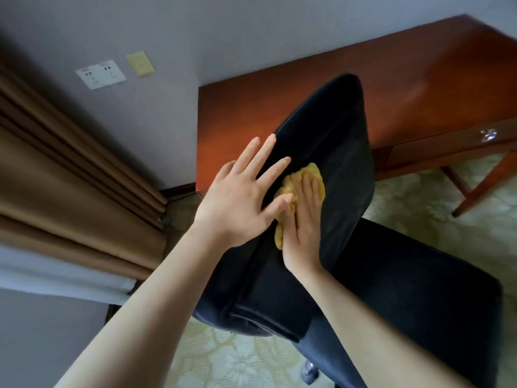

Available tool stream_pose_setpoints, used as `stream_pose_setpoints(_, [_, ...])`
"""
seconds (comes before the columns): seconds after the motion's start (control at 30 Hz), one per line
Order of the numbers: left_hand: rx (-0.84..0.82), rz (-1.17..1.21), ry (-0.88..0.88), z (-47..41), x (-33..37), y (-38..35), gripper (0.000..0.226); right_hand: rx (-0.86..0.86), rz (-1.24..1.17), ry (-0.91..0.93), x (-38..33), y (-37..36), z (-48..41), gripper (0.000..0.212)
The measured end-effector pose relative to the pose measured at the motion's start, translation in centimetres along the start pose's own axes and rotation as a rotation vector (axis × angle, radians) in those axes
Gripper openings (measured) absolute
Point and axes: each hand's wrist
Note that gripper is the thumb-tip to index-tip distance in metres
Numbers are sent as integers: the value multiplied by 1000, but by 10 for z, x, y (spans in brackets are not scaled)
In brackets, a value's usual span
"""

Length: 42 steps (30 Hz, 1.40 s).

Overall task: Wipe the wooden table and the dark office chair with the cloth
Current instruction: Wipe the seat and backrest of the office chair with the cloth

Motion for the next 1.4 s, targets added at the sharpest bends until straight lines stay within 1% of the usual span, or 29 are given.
stream_pose_setpoints(0.1, [-10, -38, 4, 1, 1, 2, 67, 47, -42, -141, 11, 15, -35, 50])
stream_pose_setpoints(0.23, [-15, -88, 7, 1, 3, 6, 64, 161, -59, -257, 34, 40, -88, 49])
stream_pose_setpoints(0.43, [-27, -90, 36, 0, 7, 7, 63, 179, -66, -434, 88, 81, -155, 48])
stream_pose_setpoints(0.53, [-34, -86, 41, -1, 10, 7, 64, 235, -131, -597, 108, 96, -180, 42])
stream_pose_setpoints(0.57, [-36, -83, 39, -1, 10, 7, 64, 256, -147, -616, 110, 97, -182, 39])
stream_pose_setpoints(0.63, [-34, -60, 46, -2, 8, 8, 63, 296, -143, -588, 108, 93, -179, 35])
stream_pose_setpoints(0.7, [-23, -3, 53, -3, 6, 8, 62, 308, -143, -550, 98, 80, -164, 36])
stream_pose_setpoints(0.8, [1, 67, 48, -4, 4, 7, 61, 244, -176, -552, 80, 52, -120, 46])
stream_pose_setpoints(0.9, [15, 54, 28, -1, 4, 4, 61, 200, -242, -488, 55, 26, -66, 49])
stream_pose_setpoints(0.97, [17, 32, 38, -2, 3, 2, 61, 154, -236, -508, 39, 15, -38, 52])
stream_pose_setpoints(1.13, [0, 54, 40, -2, 1, 0, 62, 31, -256, -499, -6, -12, 38, 51])
stream_pose_setpoints(1.27, [-1, 69, 40, -3, 0, -1, 59, -117, -249, -459, -43, -26, 97, 47])
stream_pose_setpoints(1.4, [-5, 70, 27, 1, 3, -2, 58, -141, -285, -436, -68, -39, 136, 50])
Point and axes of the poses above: each hand's wrist, its own z-axis away from the middle knuckle, its own y-axis out of the back of the hand, x = y × z, and after that the axes turned 9 degrees about -x, right-handed
